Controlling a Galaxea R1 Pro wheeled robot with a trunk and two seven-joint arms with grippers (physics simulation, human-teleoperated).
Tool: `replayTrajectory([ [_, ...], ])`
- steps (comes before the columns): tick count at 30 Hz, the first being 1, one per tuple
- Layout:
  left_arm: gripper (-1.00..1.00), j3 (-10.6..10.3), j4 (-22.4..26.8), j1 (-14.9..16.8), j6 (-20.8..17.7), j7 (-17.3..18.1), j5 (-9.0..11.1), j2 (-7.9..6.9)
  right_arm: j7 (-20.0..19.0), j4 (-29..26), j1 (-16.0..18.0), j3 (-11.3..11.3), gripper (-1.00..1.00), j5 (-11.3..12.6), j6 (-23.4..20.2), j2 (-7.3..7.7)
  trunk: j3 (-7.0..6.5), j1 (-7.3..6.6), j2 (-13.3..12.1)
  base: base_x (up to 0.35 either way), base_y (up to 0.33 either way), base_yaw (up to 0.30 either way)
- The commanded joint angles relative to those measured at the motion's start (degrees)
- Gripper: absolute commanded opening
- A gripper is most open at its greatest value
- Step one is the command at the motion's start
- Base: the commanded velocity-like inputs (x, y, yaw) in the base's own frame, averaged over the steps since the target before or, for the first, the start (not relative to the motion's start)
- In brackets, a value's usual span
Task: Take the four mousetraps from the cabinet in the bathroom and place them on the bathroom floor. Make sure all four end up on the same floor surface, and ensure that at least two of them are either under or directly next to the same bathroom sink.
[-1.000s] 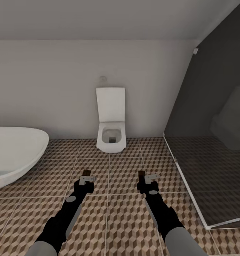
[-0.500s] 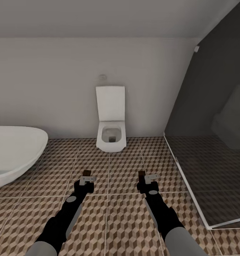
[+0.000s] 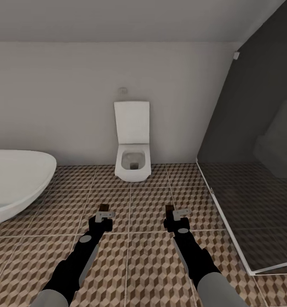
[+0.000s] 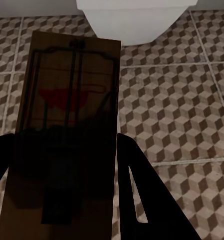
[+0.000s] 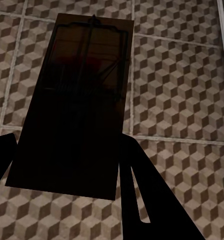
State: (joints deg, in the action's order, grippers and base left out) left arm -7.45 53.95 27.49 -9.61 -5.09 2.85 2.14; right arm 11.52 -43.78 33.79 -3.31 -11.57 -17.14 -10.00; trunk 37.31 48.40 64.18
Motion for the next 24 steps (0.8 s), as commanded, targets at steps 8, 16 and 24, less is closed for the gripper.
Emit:
replayTrajectory([
  [8, -1.0, -0.2, 0.1, 0.02, -0.33, -0.46, 0.14, -0.03, 0.08, -0.08, 0.0, -0.11, -1.0, -0.3, -0.44, 0.0, 1.49, 1.76, 3.26, 0.0, 0.0, 0.0],
  [16, -1.0, -0.2, 0.04, 0.02, -0.33, -0.48, 0.14, 0.0, 0.08, -0.08, 0.04, -0.12, -1.0, -0.3, -0.44, 0.0, 2.93, 3.52, 6.46, 0.0, 0.0, 0.0],
  [24, -1.0, -0.2, 0.02, 0.02, -0.33, -0.56, 0.14, 0.05, 0.08, -0.08, 0.02, -0.11, -1.0, -0.3, -0.44, 0.0, 4.36, 5.28, 9.67, 0.0, 0.0, 0.0],
])
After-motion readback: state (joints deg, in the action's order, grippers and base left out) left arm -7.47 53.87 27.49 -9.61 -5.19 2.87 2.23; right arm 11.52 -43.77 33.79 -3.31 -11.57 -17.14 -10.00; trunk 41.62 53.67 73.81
